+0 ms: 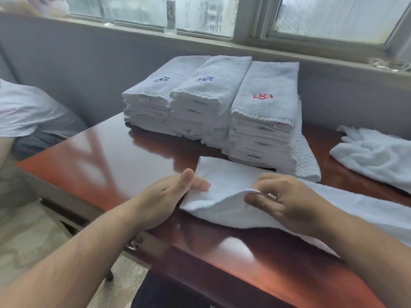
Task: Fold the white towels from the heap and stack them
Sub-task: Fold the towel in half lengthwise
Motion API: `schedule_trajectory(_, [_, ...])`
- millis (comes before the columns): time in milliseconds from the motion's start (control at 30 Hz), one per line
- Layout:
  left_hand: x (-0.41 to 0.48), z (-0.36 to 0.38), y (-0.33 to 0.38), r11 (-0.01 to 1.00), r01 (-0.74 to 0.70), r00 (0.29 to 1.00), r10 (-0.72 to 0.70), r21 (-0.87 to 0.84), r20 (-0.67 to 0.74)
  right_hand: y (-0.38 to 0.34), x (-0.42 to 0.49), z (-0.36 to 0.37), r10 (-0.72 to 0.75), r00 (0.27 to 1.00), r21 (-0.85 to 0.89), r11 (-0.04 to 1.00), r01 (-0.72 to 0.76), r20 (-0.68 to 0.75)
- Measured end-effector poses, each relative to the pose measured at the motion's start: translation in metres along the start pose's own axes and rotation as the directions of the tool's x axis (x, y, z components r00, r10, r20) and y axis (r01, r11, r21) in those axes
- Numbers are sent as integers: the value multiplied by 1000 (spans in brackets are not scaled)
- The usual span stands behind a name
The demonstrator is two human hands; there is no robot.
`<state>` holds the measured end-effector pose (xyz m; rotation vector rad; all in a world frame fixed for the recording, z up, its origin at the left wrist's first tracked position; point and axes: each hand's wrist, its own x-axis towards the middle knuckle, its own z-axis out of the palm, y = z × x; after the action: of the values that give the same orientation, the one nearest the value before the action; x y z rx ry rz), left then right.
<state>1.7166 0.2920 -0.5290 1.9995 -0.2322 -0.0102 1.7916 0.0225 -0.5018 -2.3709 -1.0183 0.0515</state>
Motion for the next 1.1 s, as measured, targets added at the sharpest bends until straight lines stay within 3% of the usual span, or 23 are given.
schedule_trajectory(100, [3,-2,-1,995,-38,999,37,-88,-14,9,10,-4,50,992,-8,999,-51,-112])
schedule_trajectory(200, [10,-2,4,999,-14,999,15,36,-40,17,22,-5,105,985,-57,992,-113,-134])
schedule_trajectory(333, [36,12,7,945,136,978,-80,297,-193,23,38,-5,163,981,-180,967,-179,-101])
schedule_trajectory(433, [53,15,6,917,258,929,-149,305,-340,33,35,-10,259,962,-230,934,-273,-91])
schedule_trajectory(600, [70,6,10,851,357,905,-214,385,-366,50,20,-24,421,906,-318,855,-411,-38])
schedule_trajectory(767, [86,-10,21,688,413,910,-330,597,-249,56,21,-28,405,898,-251,863,-438,-172])
schedule_trajectory(867, [85,-11,19,647,446,892,-375,619,-252,62,18,-21,372,904,-297,856,-422,-212])
schedule_trajectory(1100, [76,5,7,555,456,886,-212,696,-411,72,12,-13,329,922,-291,879,-377,-202])
